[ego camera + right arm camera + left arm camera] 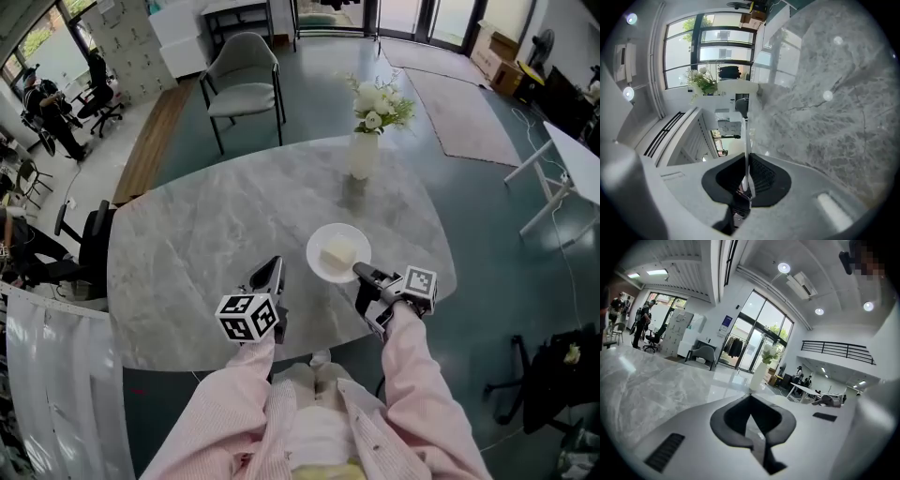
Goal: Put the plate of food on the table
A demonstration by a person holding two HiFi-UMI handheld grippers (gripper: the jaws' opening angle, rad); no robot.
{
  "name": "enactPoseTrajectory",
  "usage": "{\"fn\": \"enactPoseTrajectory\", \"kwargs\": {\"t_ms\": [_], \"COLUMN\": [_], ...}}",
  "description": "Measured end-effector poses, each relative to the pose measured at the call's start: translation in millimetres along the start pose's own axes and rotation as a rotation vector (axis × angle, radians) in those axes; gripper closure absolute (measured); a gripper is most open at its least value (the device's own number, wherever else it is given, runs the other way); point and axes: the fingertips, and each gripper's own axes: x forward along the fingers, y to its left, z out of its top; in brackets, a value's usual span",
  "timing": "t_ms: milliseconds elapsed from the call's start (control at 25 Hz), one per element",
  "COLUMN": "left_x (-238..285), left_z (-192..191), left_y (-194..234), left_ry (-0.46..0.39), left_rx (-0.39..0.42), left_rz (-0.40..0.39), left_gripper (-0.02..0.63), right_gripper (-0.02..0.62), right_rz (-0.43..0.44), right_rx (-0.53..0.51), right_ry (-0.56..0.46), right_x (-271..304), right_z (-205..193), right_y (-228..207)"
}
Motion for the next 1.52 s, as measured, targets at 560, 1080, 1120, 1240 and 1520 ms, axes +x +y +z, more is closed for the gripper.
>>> {"fn": "enactPoseTrajectory", "kwargs": {"t_ms": [560, 1080, 1120, 1240, 1520], "left_x": [36.6, 50.6, 50.9, 52.1, 54.1], "left_z": [-55.1, -80.8, -81.8, -83.9, -88.5], "left_y": [47.8, 58.8, 58.9, 58.8, 56.1], "left_ry": [0.181, 0.249, 0.251, 0.257, 0.268], "left_rx": [-0.106, -0.151, -0.153, -0.157, -0.159], "left_rz": [0.043, 0.032, 0.032, 0.031, 0.022], "left_gripper": [0.615, 0.615, 0.615, 0.615, 0.615], "right_gripper": [0.577, 0.577, 0.577, 0.577, 0.578], "right_rz": [-0.065, -0.179, -0.186, -0.194, -0.263], "right_rx": [0.003, 0.001, 0.002, 0.009, 0.039], "right_ry": [-0.01, -0.023, -0.024, -0.03, -0.051], "right_x": [64.7, 80.2, 80.1, 80.2, 80.7], "right_z": [16.3, 13.0, 13.0, 13.2, 15.0], "right_y": [-39.2, -64.8, -66.4, -69.5, -77.3]}}
